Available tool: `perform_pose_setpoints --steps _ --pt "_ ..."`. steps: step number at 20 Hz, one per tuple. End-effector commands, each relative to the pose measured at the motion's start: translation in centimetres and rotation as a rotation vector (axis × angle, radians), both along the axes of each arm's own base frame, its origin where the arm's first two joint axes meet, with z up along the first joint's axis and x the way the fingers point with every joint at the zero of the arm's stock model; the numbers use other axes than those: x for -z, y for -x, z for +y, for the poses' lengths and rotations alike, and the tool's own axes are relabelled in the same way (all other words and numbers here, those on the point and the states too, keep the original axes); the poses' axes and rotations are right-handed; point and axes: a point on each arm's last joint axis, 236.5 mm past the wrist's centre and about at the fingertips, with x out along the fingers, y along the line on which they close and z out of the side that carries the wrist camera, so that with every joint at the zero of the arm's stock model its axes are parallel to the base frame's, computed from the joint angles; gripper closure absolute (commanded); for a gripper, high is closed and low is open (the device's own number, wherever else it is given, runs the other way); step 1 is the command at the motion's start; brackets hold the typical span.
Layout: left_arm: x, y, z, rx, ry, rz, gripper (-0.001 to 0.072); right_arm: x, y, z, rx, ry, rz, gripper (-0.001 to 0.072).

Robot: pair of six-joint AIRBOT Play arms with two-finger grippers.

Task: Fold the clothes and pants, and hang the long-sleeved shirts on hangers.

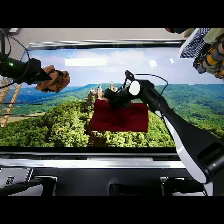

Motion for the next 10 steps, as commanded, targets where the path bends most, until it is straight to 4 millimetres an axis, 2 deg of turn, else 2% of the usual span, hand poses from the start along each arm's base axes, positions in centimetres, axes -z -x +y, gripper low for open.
perform_pose_setpoints --steps 1,3,4,6,8,10 --pt "0.0 0.0 0.1 0.003 -0.005 -0.003 0.0692 1.2 0.2 1.1 0.005 -0.026 0.038 0.0655" --pt "0.0 0.0 0.1 0.003 -0.004 -0.003 0.0692 0.9 0.4 1.5 0.000 -0.050 0.041 0.0616" --pt "0.0 0.0 0.1 0.002 -0.004 -0.002 0.0692 0.4 0.5 2.1 -0.018 -0.077 0.038 0.0573" --pt "0.1 -0.1 0.1 0.002 -0.004 0.001 0.0692 -0.6 1.1 3.5 -0.060 -0.144 0.037 0.0550" --pt "0.2 -0.1 0.1 0.002 -0.004 0.003 0.0692 -1.9 1.7 4.9 -0.099 -0.217 0.036 0.0310" --pt "0.4 -0.2 0.1 0.001 -0.004 0.007 0.0692 -3.0 2.3 5.6 -0.139 -0.261 0.021 0.0288"
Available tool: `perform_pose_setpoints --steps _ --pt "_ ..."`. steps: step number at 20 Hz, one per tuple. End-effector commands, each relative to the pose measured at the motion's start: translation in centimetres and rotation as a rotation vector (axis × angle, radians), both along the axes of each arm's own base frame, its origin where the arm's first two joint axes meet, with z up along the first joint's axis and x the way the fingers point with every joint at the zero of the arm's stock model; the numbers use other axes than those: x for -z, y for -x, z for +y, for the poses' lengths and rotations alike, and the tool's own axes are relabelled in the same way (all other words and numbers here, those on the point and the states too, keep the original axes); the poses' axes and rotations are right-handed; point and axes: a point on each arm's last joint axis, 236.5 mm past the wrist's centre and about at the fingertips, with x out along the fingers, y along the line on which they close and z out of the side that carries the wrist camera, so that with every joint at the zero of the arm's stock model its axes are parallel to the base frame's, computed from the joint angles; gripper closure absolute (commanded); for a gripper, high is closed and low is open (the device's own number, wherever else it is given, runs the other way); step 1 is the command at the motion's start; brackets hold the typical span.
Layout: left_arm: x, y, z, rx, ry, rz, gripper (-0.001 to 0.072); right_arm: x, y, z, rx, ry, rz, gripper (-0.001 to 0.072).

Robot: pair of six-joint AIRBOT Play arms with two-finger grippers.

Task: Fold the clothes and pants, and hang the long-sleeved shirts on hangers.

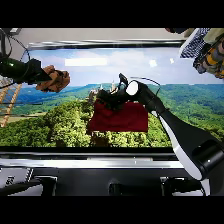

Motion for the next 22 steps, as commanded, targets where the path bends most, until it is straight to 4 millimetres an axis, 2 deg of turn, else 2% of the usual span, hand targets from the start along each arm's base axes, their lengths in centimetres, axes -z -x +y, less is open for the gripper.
perform_pose_setpoints --steps 1,3,5,6,8,9,10,11,13,14,15,16,19,22 --pt "0.2 -0.1 0.0 -0.003 0.001 0.003 0.0692 -2.4 0.9 1.4 -0.063 -0.090 -0.030 0.0287" --pt "0.2 -0.1 0.0 -0.003 0.001 0.003 0.0692 -4.1 0.4 0.4 -0.064 -0.081 -0.090 0.0286" --pt "0.2 -0.1 0.0 -0.003 0.001 0.003 0.0692 -6.4 -1.1 -2.9 -0.013 -0.089 -0.115 0.0286" --pt "0.2 -0.1 0.0 -0.003 0.001 0.003 0.0692 -7.5 -2.0 -5.4 0.018 -0.086 -0.125 0.0286" --pt "0.2 -0.1 0.0 -0.003 0.000 0.002 0.0692 -8.7 -3.4 -12.4 0.076 -0.027 -0.143 0.0286" --pt "0.2 -0.1 0.0 -0.003 0.000 0.002 0.0692 -8.4 -3.8 -16.8 0.106 0.043 -0.138 0.0278" --pt "0.2 -0.1 0.0 -0.003 0.000 0.002 0.0692 -7.5 -3.8 -21.0 0.130 0.121 -0.120 0.0223" --pt "0.2 -0.1 0.0 -0.003 0.000 0.002 0.0692 -6.3 -3.6 -24.9 0.145 0.190 -0.095 0.0219" --pt "0.2 -0.1 0.0 -0.002 0.000 0.002 0.0692 -4.1 -3.4 -30.1 0.201 0.227 -0.057 0.0218" --pt "0.2 -0.1 0.0 -0.002 0.000 0.002 0.0692 -2.7 -3.2 -31.6 0.222 0.225 -0.038 0.0204" --pt "0.2 -0.1 0.0 0.008 -0.005 -0.004 0.0692 -0.8 -2.6 -32.6 0.234 0.216 -0.009 0.0166" --pt "0.2 -0.1 0.0 0.019 -0.010 -0.010 0.0691 1.0 -1.9 -32.7 0.227 0.196 0.021 0.0166" --pt "0.2 -0.1 0.0 0.018 -0.010 -0.010 0.0692 6.2 0.0 -30.5 0.168 0.142 0.086 0.0166" --pt "0.2 -0.1 0.0 0.018 -0.010 -0.010 0.0692 9.5 0.0 -29.4 0.189 0.096 0.115 0.0168"
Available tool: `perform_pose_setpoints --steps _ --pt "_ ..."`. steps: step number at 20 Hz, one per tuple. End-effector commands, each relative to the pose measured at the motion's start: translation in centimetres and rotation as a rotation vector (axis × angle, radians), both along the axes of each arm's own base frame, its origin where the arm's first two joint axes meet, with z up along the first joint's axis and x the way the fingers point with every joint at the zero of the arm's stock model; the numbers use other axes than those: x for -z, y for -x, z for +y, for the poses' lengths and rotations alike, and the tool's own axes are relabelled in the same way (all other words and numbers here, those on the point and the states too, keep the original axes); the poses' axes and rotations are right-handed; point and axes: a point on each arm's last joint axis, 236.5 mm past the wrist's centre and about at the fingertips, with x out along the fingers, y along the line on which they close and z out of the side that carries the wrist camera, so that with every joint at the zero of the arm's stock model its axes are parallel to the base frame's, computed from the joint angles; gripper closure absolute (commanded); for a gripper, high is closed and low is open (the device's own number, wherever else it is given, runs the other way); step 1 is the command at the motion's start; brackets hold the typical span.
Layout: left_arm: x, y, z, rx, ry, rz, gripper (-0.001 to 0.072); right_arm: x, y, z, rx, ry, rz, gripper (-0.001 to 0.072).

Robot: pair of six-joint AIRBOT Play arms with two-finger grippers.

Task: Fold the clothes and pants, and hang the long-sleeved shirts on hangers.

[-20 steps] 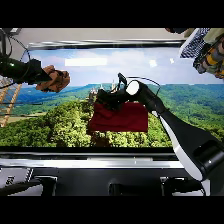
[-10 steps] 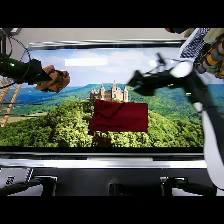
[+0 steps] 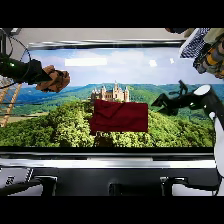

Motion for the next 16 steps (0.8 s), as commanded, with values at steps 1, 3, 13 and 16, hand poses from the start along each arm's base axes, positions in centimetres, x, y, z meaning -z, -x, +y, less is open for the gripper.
perform_pose_setpoints --steps 1,3,13,16 --pt "0.0 0.0 0.0 0.002 -0.001 -0.001 0.0692 4.0 0.4 0.7 0.009 -0.051 0.024 0.0169" --pt "0.0 -0.1 0.0 0.000 0.000 -0.006 0.0691 5.3 0.6 0.9 0.003 -0.064 0.050 0.0180" --pt "0.0 -1.2 0.0 -0.017 0.009 -0.030 0.0691 6.5 0.3 6.0 -0.052 -0.118 0.052 0.0608" --pt "0.0 -1.2 0.0 -0.016 0.009 -0.030 0.0691 2.7 -2.6 6.6 -0.035 -0.172 -0.055 0.0681"
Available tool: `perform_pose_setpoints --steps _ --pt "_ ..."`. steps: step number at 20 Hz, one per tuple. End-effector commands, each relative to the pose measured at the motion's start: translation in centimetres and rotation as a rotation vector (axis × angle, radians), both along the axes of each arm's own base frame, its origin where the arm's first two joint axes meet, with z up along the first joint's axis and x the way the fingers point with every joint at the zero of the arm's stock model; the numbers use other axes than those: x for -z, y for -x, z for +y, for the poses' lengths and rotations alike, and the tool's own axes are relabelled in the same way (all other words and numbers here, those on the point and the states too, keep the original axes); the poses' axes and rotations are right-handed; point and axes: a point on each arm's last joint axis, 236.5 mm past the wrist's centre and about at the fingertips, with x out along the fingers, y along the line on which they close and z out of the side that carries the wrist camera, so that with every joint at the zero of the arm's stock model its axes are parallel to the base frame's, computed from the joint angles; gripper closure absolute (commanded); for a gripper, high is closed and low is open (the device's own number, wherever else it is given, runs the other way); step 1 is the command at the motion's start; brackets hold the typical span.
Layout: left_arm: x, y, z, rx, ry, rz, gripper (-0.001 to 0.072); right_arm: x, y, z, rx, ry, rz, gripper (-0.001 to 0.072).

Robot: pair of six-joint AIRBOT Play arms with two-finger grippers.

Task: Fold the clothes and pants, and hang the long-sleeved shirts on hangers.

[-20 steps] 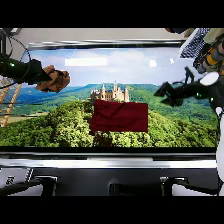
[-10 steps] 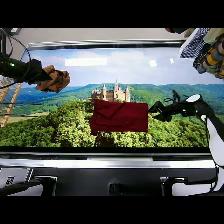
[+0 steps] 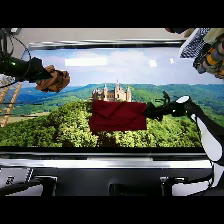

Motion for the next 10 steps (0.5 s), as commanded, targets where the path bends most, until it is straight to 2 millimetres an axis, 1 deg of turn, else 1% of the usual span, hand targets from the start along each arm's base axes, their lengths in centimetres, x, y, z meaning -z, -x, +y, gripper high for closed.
perform_pose_setpoints --steps 1,3,5,8,10 --pt "0.0 -0.1 0.0 -0.001 0.000 -0.002 0.0691 -4.3 -3.1 1.1 0.020 -0.061 -0.092 0.0681" --pt "0.0 -0.1 0.0 -0.001 0.000 -0.001 0.0691 -7.6 -5.4 0.8 0.049 -0.059 -0.132 0.0681" --pt "0.1 -0.2 0.0 -0.001 0.000 0.001 0.0691 -10.4 -7.8 -0.3 0.099 -0.022 -0.175 0.0681" --pt "0.2 -0.2 0.0 -0.001 0.000 0.002 0.0691 -13.6 -10.4 -2.3 0.187 0.048 -0.216 0.0681" --pt "0.2 -0.2 0.0 -0.001 0.000 0.002 0.0691 -15.8 -11.9 -4.0 0.259 0.060 -0.249 0.0682"
